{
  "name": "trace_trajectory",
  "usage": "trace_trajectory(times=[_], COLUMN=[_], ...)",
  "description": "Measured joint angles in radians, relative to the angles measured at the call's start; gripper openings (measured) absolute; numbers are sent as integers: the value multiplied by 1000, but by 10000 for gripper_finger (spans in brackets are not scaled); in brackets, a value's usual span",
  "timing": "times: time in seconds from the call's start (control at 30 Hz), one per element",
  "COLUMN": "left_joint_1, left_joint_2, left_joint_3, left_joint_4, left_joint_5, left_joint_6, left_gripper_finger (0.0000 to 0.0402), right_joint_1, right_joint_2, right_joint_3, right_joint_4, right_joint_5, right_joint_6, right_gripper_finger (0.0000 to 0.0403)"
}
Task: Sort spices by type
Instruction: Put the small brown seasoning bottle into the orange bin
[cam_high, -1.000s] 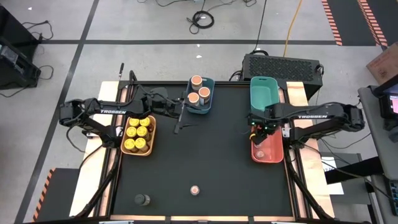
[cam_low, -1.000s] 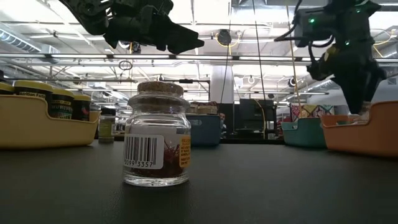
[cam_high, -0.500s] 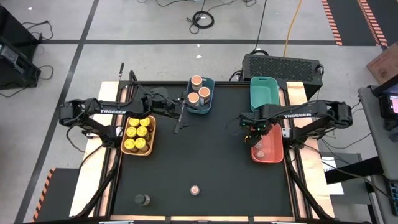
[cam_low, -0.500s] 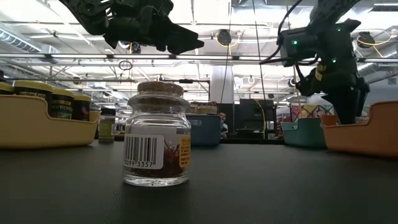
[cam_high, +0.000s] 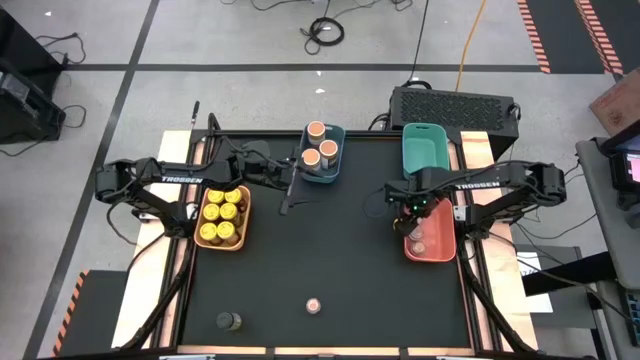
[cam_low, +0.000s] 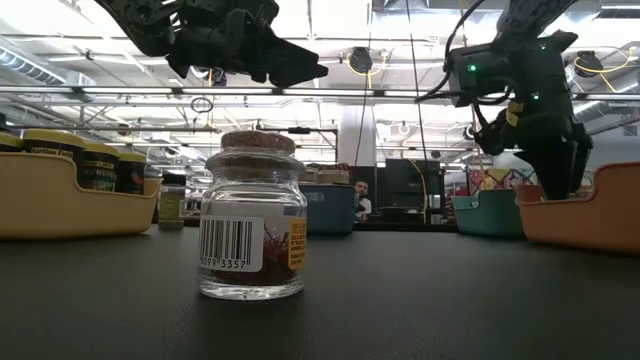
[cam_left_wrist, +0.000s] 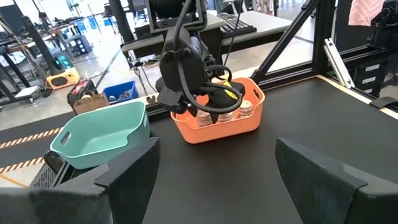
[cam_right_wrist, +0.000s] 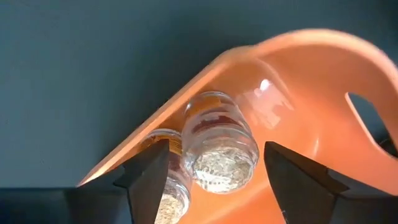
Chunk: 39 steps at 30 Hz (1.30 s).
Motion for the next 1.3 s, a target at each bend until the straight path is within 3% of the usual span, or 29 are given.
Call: trace_trajectory(times=[0.4, 0.6, 0.73, 0.97, 1.07, 1.3], left_joint_1=[0, 0, -19, -163, -227, -300], left_joint_2=[0, 0, -13, -32, -28, -30], left_joint_3=[0, 8, 59, 80, 77, 77], left_joint_4=[-13, -84, -262, -415, -516, -550], left_joint_5=[0, 0, 19, 109, 107, 4], left_joint_6=[0, -21, -25, -12, 4, -99], left_gripper_finger=[320, 320, 320, 320, 320, 320], right_joint_1=[5, 87, 179, 368, 446, 557], right_joint_2=[-5, -6, -6, 29, 70, 241], right_joint_3=[178, 274, 288, 287, 287, 287], right_joint_4=[-34, 25, 169, 436, 590, 941], right_joint_5=[4, 8, 32, 135, 141, 157], right_joint_6=[-70, -74, -75, -157, -231, -318], right_gripper_finger=[260, 260, 260, 260, 260, 260])
